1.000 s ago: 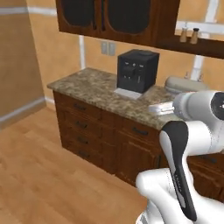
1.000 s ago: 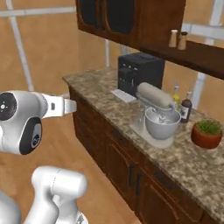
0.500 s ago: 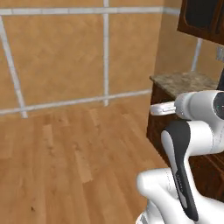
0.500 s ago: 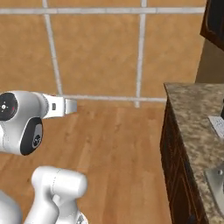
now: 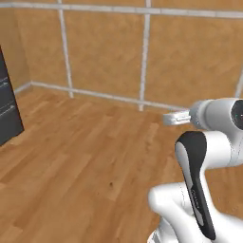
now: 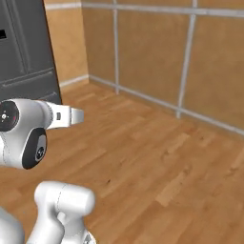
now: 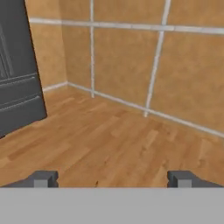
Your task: Navigate to the toaster.
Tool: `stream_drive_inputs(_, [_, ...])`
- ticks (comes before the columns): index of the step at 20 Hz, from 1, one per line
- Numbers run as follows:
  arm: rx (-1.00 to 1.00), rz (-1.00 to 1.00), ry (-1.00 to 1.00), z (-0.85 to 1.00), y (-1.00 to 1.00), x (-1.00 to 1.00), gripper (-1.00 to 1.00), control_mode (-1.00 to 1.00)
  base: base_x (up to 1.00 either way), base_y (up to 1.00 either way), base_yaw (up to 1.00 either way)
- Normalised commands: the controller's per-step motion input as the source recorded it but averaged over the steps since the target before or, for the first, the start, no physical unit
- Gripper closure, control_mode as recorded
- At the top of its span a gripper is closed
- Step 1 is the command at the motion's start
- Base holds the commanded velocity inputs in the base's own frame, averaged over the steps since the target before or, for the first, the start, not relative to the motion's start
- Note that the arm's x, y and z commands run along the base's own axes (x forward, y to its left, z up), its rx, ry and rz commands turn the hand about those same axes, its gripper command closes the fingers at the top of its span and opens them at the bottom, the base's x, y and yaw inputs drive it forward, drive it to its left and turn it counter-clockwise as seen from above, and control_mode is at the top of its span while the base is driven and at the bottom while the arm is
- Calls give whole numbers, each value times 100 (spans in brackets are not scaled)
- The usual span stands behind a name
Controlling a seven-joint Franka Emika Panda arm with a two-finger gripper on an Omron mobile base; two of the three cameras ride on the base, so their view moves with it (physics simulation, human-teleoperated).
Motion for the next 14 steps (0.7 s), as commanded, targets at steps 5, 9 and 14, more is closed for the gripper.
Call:
stream_drive_inputs(5, [0, 0, 0, 0, 0, 0, -100, 100, 0, -9, 100])
stream_drive_inputs(9, [0, 0, 0, 0, 0, 0, -100, 100, 0, -8, 100])
stream_drive_inputs(14, [0, 0, 0, 0, 0, 0, -100, 100, 40, -17, 88])
